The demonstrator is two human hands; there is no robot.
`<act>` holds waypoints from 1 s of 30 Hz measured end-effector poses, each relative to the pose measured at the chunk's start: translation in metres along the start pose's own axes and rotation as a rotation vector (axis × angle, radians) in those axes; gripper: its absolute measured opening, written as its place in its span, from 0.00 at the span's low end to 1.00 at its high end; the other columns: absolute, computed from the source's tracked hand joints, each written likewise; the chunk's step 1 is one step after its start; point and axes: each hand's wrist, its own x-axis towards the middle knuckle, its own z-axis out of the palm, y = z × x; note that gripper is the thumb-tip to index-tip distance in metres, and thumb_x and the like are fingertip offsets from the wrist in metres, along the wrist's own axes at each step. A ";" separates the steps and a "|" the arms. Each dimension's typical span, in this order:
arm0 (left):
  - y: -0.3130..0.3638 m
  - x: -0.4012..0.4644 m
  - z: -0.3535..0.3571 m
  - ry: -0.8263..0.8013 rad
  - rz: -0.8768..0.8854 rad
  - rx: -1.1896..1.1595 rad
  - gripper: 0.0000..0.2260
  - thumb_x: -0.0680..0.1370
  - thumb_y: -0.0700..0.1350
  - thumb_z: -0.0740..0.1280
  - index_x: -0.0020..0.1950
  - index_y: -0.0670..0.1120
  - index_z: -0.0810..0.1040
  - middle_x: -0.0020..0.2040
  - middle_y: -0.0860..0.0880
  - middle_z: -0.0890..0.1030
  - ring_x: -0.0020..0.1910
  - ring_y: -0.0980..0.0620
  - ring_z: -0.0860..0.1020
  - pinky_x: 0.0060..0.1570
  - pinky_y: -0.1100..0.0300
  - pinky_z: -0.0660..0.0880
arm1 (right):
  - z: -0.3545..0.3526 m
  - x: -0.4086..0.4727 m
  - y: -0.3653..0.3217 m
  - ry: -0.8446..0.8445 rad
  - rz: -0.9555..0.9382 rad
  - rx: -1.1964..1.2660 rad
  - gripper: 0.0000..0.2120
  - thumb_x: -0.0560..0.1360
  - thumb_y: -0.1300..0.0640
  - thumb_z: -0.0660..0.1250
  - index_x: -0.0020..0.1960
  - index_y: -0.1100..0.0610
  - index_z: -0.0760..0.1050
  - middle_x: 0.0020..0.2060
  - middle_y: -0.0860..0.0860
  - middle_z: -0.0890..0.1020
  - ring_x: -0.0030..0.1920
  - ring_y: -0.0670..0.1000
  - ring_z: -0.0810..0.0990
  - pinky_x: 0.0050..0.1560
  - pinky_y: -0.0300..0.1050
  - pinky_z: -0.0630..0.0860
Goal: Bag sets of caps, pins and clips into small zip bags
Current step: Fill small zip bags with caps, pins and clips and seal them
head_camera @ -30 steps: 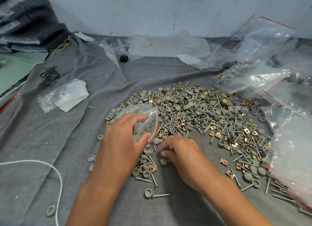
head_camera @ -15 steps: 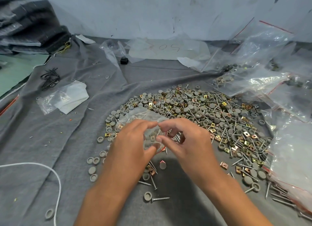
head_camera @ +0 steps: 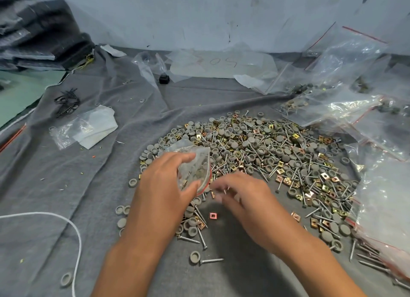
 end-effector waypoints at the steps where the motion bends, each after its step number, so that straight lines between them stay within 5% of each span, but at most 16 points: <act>1: 0.000 -0.001 0.000 -0.009 0.007 0.005 0.23 0.68 0.43 0.80 0.61 0.51 0.81 0.57 0.57 0.81 0.50 0.59 0.76 0.55 0.63 0.71 | -0.003 0.001 -0.001 0.115 -0.019 0.040 0.09 0.81 0.56 0.67 0.58 0.45 0.80 0.51 0.37 0.80 0.53 0.36 0.77 0.54 0.30 0.70; 5: 0.003 -0.003 0.005 -0.046 0.027 0.020 0.25 0.67 0.46 0.80 0.63 0.54 0.79 0.56 0.61 0.78 0.49 0.61 0.74 0.55 0.64 0.71 | -0.005 0.006 -0.010 0.443 -0.163 0.066 0.09 0.80 0.58 0.68 0.59 0.52 0.82 0.50 0.40 0.82 0.51 0.37 0.80 0.53 0.28 0.71; 10: 0.005 -0.002 0.009 -0.072 0.054 0.001 0.27 0.66 0.45 0.80 0.64 0.54 0.79 0.55 0.62 0.77 0.48 0.62 0.72 0.55 0.65 0.70 | 0.006 0.011 -0.014 0.434 -0.238 0.070 0.09 0.73 0.60 0.78 0.50 0.52 0.82 0.44 0.38 0.81 0.44 0.35 0.77 0.48 0.26 0.69; 14: 0.003 -0.002 0.004 -0.030 0.034 0.005 0.25 0.66 0.45 0.80 0.62 0.53 0.80 0.54 0.61 0.78 0.47 0.60 0.73 0.54 0.60 0.74 | 0.005 0.008 -0.013 0.472 -0.188 0.112 0.06 0.74 0.60 0.76 0.47 0.53 0.81 0.40 0.40 0.79 0.41 0.38 0.77 0.44 0.27 0.68; 18: -0.004 0.001 -0.002 0.050 -0.025 -0.002 0.23 0.67 0.41 0.80 0.61 0.49 0.81 0.55 0.56 0.81 0.45 0.61 0.72 0.52 0.73 0.67 | 0.012 0.001 -0.013 0.182 -0.094 0.074 0.07 0.75 0.47 0.74 0.46 0.45 0.77 0.40 0.38 0.78 0.43 0.40 0.77 0.42 0.35 0.73; 22: -0.005 0.002 -0.005 0.083 -0.060 -0.014 0.22 0.67 0.40 0.79 0.60 0.48 0.81 0.53 0.56 0.81 0.45 0.63 0.70 0.52 0.79 0.62 | 0.031 -0.005 -0.015 -0.234 -0.148 -0.170 0.19 0.73 0.38 0.72 0.61 0.42 0.75 0.53 0.40 0.75 0.57 0.44 0.70 0.57 0.46 0.73; 28: -0.005 0.000 -0.006 0.069 -0.049 -0.016 0.22 0.68 0.40 0.79 0.61 0.48 0.81 0.53 0.57 0.79 0.46 0.65 0.69 0.52 0.81 0.61 | 0.030 -0.005 -0.010 -0.225 -0.145 -0.096 0.10 0.77 0.49 0.71 0.57 0.44 0.76 0.50 0.42 0.75 0.51 0.47 0.77 0.54 0.49 0.76; 30: -0.005 0.000 -0.006 0.057 -0.040 -0.019 0.23 0.68 0.41 0.79 0.61 0.49 0.81 0.54 0.57 0.79 0.46 0.65 0.69 0.52 0.78 0.63 | 0.023 -0.002 -0.008 -0.165 -0.124 0.013 0.10 0.77 0.51 0.72 0.57 0.44 0.78 0.49 0.40 0.77 0.48 0.41 0.77 0.51 0.42 0.76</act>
